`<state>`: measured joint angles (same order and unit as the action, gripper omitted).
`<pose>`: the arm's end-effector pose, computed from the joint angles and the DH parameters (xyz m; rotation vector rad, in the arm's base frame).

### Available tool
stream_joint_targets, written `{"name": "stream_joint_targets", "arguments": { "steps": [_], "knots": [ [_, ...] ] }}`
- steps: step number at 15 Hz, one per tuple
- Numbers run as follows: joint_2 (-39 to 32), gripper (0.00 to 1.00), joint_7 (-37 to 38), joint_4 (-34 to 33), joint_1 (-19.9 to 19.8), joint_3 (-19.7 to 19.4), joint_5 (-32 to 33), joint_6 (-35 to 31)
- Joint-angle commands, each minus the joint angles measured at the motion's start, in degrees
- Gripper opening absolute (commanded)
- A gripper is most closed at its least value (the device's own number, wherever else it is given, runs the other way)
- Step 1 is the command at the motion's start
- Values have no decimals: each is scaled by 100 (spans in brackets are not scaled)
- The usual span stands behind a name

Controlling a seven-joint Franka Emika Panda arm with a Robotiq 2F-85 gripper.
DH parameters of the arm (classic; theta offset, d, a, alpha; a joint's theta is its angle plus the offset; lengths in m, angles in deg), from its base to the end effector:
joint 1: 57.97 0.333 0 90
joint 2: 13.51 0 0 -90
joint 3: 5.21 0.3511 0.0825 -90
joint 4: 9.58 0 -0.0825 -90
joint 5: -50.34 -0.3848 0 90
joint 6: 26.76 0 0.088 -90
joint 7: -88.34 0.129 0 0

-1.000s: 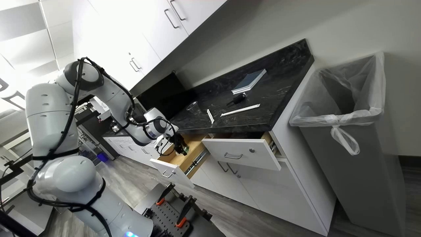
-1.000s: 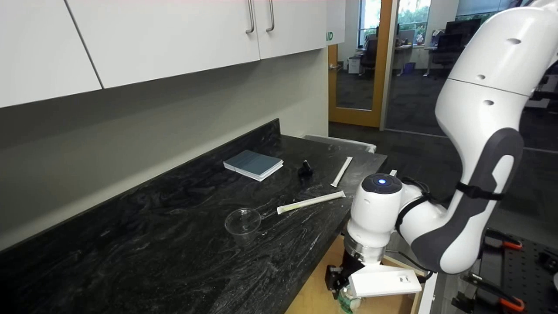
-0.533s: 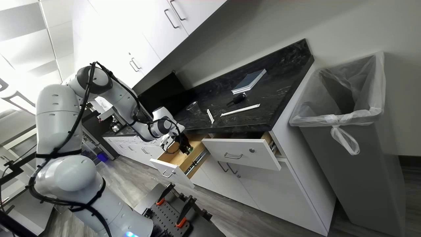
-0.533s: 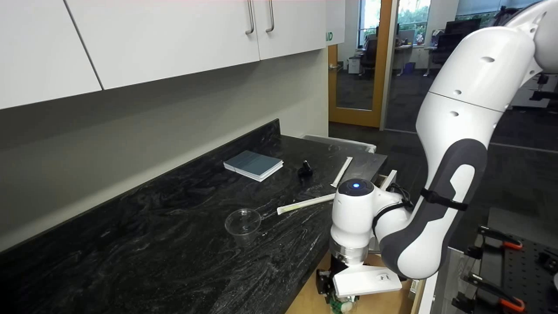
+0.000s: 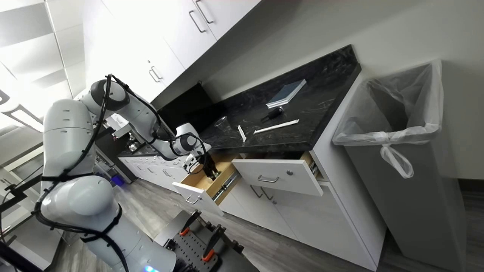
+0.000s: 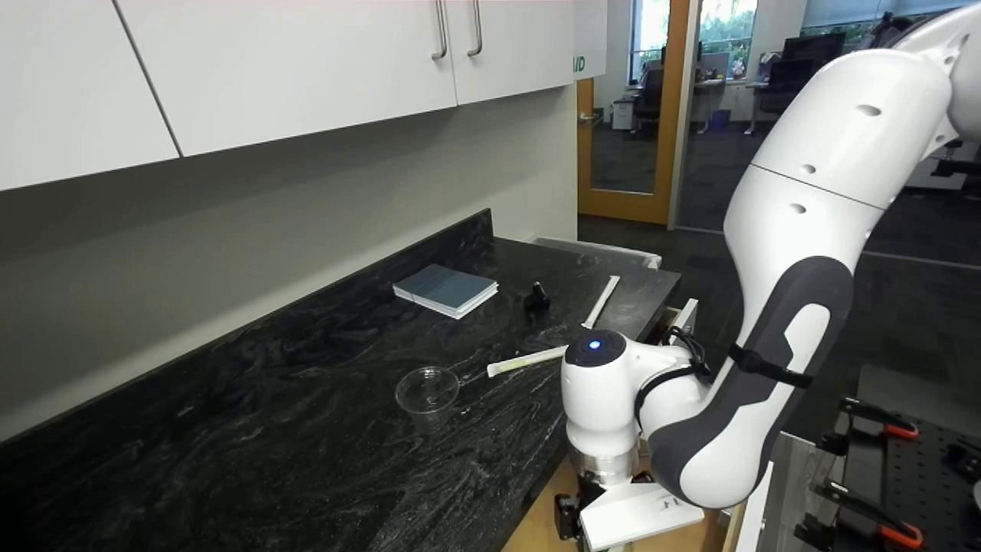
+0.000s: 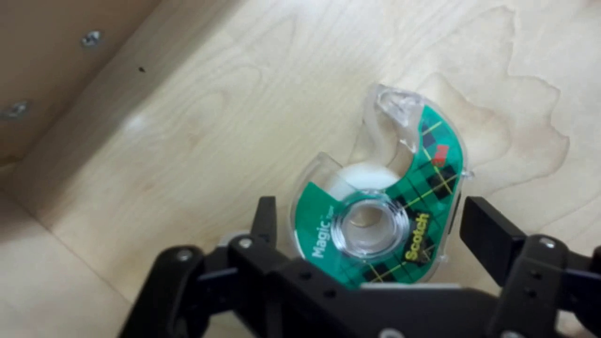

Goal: Open the second drawer from the right, place the tape inside the open drawer then close the drawer

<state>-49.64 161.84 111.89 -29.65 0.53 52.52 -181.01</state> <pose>0.4768 0.3259 0.1115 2.9476 -1.0280 -0.1057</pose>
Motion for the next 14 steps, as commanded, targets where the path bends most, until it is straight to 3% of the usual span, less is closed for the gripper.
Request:
{"name": "stream_joint_targets", "arguments": {
  "steps": [1,4,7,10,14],
  "knots": [
    [478,100,304,101,602,-320,303,442],
    [1076,100,708,346,1189,-561,882,634],
    [1683,100,709,495,1351,-322,1220,1020],
    [2322,100,286,584,1171,320,812,1755],
    [2826,100,-577,557,958,1147,-316,2765]
  ]
}}
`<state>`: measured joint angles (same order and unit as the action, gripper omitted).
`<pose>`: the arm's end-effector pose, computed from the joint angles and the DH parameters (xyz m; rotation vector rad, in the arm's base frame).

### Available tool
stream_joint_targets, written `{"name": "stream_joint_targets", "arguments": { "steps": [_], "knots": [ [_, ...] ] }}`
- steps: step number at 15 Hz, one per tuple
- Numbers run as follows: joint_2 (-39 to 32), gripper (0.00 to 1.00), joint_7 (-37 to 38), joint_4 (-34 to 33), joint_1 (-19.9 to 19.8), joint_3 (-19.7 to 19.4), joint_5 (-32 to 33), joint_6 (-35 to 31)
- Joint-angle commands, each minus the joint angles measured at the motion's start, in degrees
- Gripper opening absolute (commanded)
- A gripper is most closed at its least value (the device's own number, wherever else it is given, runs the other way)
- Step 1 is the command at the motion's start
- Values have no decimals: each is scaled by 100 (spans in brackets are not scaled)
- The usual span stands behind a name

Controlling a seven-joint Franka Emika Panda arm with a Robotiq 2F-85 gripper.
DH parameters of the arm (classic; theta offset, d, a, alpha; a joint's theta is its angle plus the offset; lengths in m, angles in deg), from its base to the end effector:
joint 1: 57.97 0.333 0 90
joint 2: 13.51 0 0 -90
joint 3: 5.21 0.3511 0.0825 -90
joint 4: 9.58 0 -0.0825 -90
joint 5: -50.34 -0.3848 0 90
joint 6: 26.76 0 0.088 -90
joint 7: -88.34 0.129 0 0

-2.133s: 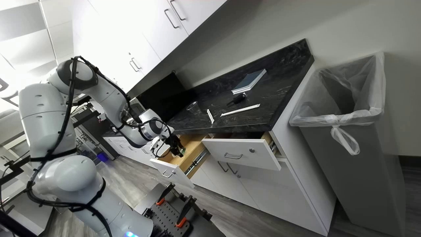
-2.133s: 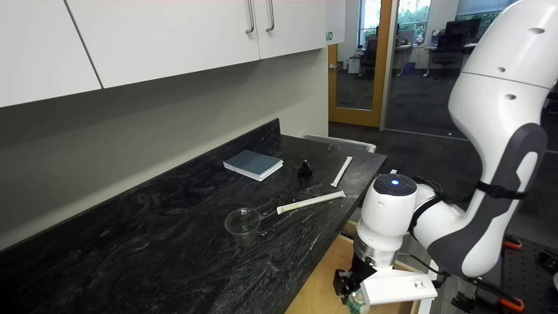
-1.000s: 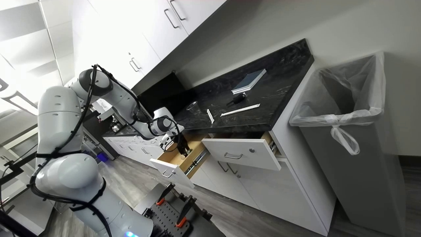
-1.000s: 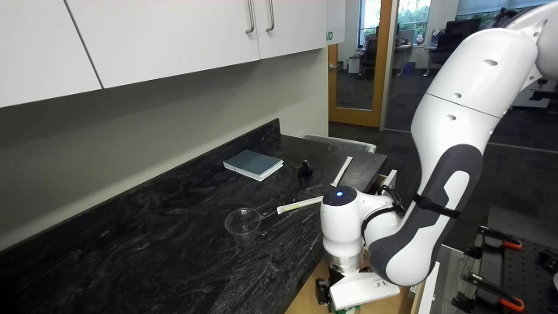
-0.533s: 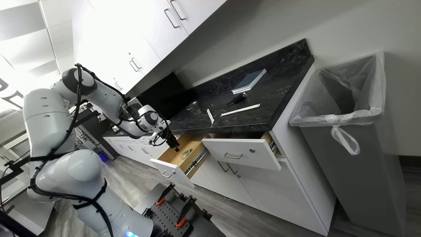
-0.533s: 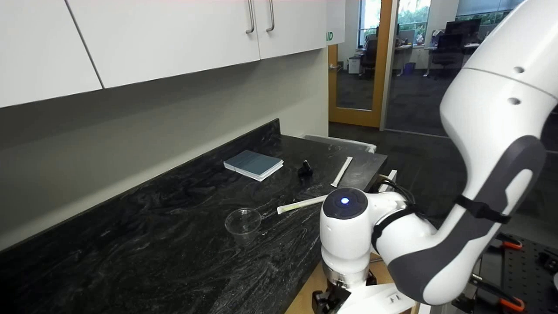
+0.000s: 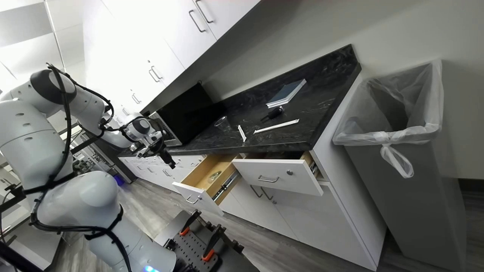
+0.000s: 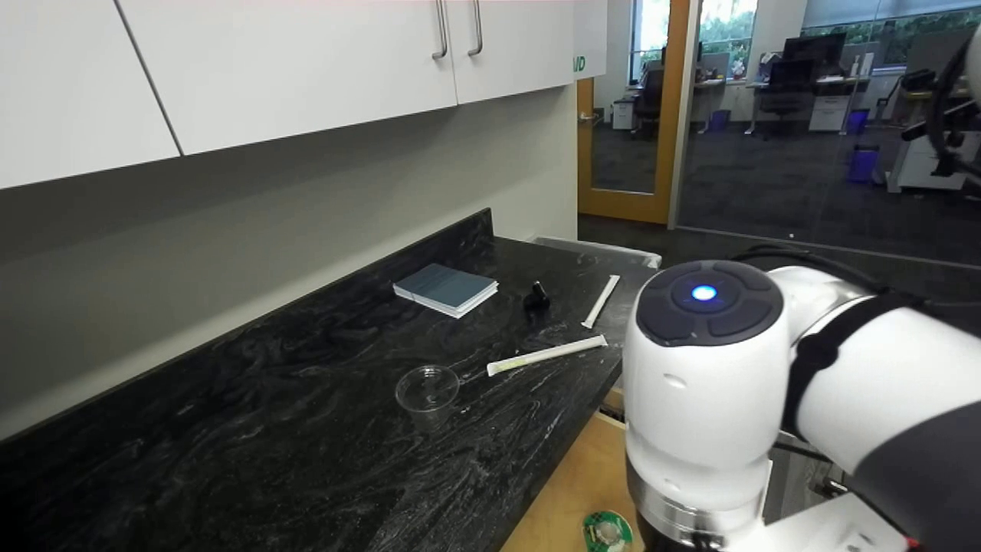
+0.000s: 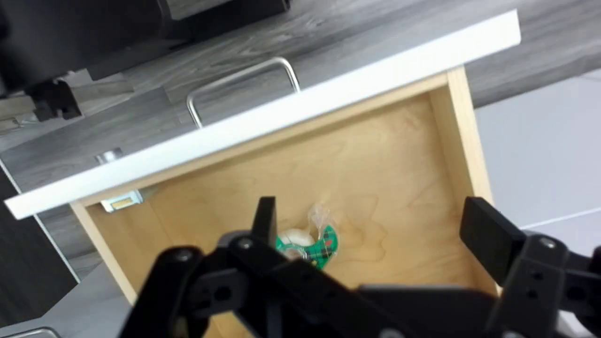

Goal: Open the second drawer from the right, place the tape inside the open drawer then close the drawer

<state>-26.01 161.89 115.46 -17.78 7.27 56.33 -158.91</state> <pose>0.3392 0.4368 0.2958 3.0184 -0.4466 -0.0230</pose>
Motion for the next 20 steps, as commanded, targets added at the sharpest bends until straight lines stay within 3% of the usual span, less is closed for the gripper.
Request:
{"name": "stream_joint_targets", "arguments": {
  "steps": [1,4,5,11,16,17,18,20],
  "knots": [
    [524,100,-623,223,-227,604,-949,777],
    [715,100,-1160,384,-291,917,-1695,1068],
    [447,100,-779,146,-234,871,-1313,939],
    [428,100,-909,253,-236,986,-1376,1058],
    [510,100,-767,1068,110,1334,-927,512],
    [519,75,-713,1269,195,1381,-753,307],
    [544,74,-641,1478,276,1395,-573,55],
    [566,59,-282,1897,424,1338,-77,-648]
  ]
}}
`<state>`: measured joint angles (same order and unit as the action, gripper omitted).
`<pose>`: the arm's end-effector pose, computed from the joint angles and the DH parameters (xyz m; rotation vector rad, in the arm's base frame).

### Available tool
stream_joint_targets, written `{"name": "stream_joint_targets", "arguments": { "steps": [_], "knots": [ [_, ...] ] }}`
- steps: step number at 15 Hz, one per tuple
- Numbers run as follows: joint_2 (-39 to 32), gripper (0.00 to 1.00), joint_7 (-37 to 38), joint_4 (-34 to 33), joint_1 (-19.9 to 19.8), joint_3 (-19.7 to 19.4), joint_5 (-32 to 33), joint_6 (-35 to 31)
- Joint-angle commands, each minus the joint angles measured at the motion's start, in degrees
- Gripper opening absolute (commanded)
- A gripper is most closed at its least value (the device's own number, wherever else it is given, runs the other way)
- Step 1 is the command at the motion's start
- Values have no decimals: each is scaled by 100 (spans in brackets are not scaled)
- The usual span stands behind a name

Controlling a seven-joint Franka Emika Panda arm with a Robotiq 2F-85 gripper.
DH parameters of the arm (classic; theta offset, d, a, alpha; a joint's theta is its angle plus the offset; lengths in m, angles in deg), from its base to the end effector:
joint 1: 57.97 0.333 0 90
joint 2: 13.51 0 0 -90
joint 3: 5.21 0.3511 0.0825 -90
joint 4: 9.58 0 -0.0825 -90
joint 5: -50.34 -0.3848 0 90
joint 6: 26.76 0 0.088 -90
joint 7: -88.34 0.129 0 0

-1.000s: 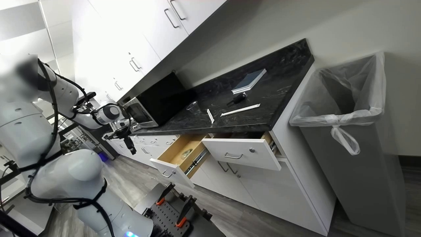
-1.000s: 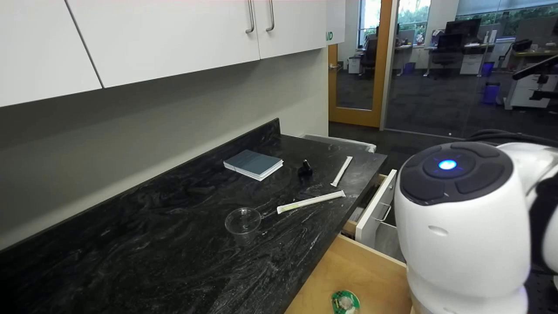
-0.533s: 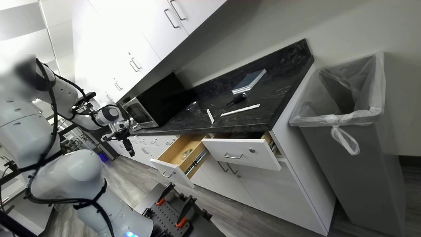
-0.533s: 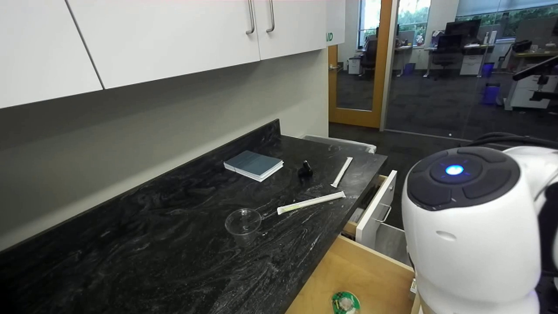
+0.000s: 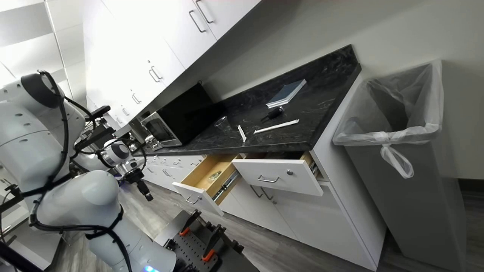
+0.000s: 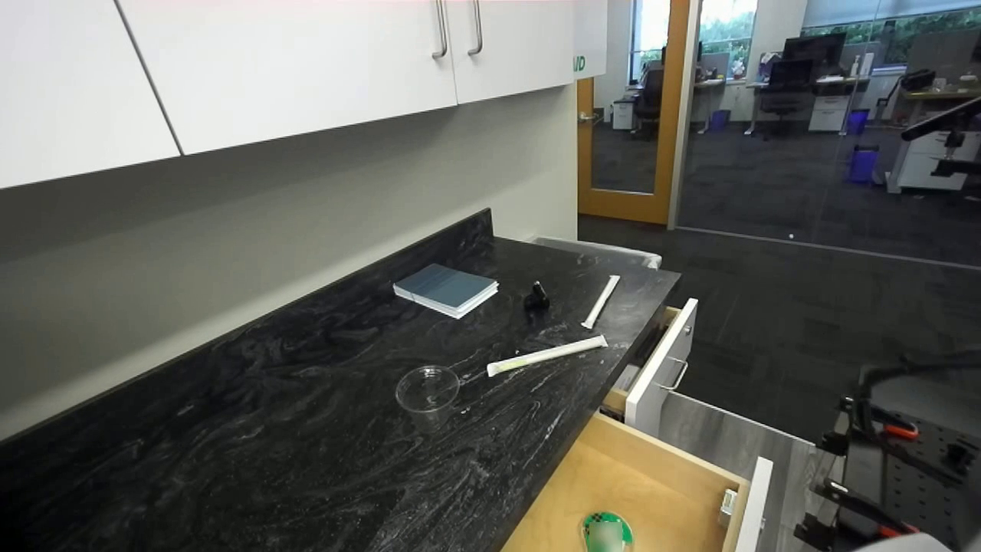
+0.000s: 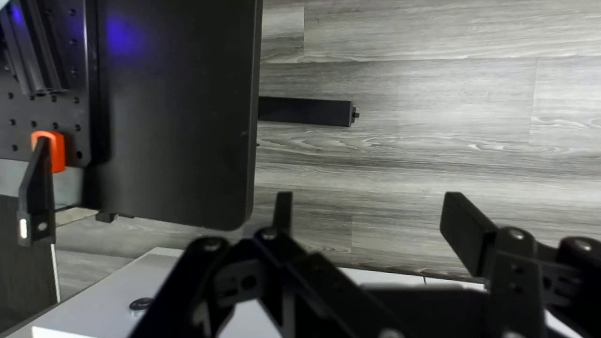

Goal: Open the second drawer from the right, place the tape inside the open drawer then close the drawer

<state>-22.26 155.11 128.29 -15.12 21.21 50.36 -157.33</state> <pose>0.1617 0.4369 0.2507 2.9118 0.0703 -0.2369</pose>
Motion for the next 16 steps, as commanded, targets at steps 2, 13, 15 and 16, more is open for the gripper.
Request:
{"name": "stream_joint_targets", "arguments": {
  "steps": [2,13,15,16],
  "knots": [
    [128,42,664,1007,173,-235,1078,-1674],
    [-212,1,973,1351,77,-972,2456,-3068],
    [-358,0,1280,1292,187,-1368,3233,-3361],
    [-395,0,1497,1242,265,-1581,3690,-3418]
  ]
}}
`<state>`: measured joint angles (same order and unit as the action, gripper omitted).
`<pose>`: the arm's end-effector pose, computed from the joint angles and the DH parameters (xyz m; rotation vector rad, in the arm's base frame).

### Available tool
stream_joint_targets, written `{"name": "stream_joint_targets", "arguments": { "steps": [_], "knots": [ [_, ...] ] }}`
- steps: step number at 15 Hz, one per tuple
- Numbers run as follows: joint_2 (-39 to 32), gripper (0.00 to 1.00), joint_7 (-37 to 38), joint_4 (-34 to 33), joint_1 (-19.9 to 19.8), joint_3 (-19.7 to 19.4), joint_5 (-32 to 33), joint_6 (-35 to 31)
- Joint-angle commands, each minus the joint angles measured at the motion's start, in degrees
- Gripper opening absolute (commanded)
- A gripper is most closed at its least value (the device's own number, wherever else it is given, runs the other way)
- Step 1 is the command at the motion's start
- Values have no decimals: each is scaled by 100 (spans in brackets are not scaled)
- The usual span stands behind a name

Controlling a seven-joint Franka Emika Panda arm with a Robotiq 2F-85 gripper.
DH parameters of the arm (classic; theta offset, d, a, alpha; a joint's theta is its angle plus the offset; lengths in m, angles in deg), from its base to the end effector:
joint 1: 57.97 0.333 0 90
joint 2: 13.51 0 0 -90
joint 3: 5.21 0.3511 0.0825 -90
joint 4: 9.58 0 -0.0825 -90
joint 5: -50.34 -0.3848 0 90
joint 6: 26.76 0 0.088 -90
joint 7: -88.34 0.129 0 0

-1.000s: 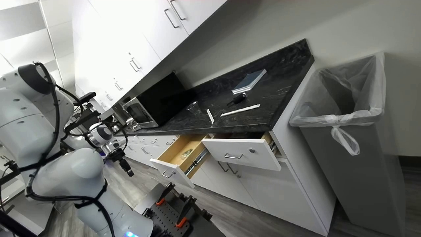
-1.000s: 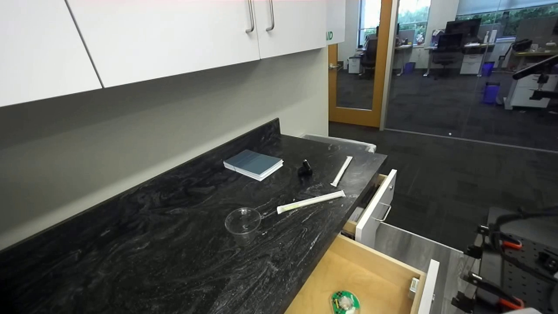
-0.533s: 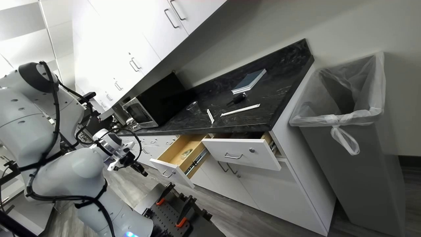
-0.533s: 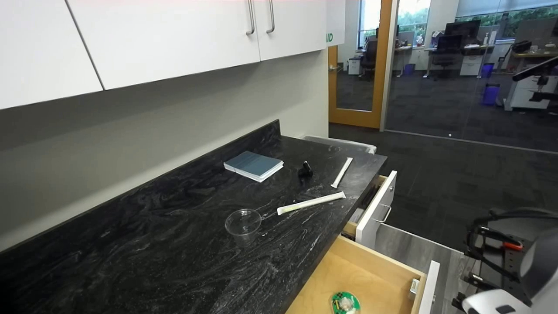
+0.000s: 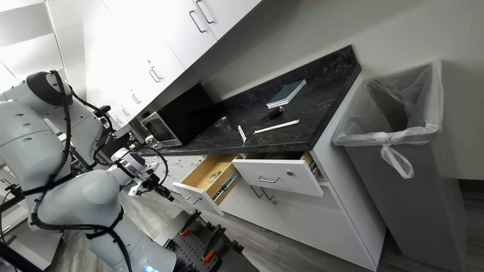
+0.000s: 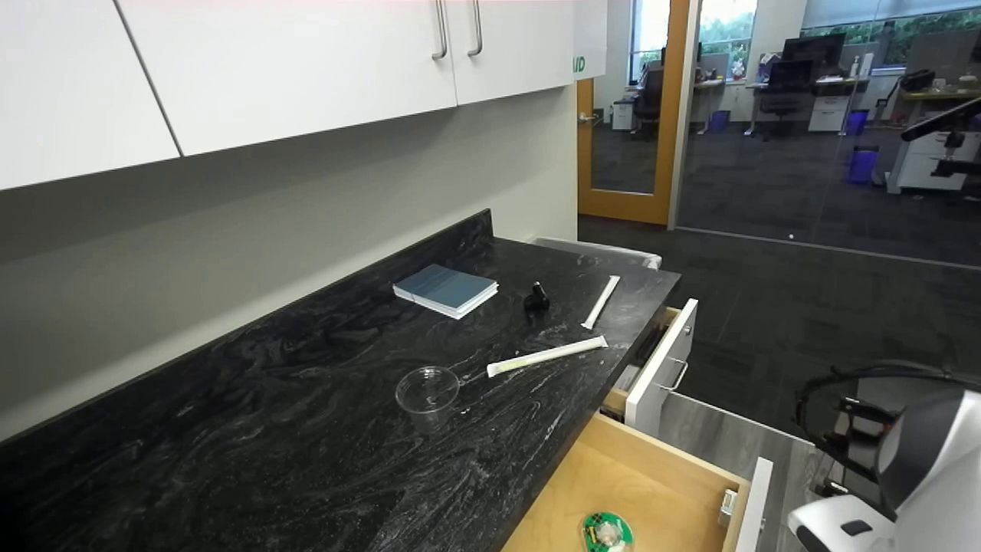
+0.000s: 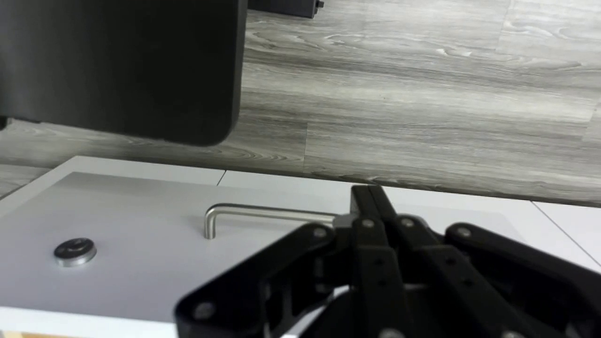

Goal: Open the second drawer from the right, place the tape inside the open drawer then close the drawer

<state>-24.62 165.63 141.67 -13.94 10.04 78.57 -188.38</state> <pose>0.1960 0.3795 0.1923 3.0961 0.2313 0.1521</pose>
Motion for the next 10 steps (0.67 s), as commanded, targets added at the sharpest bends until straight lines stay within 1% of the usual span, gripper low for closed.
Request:
{"name": "stream_joint_targets", "arguments": {
  "steps": [1,3,7,10],
  "knots": [
    [-201,0,690,-157,210,-654,1310,-374],
    [-378,0,1138,-304,280,-1013,2142,-636],
    [-847,0,1971,-692,458,-1596,3330,-1142],
    [-977,0,2710,-1004,811,-2044,4329,-1035]
  ]
}}
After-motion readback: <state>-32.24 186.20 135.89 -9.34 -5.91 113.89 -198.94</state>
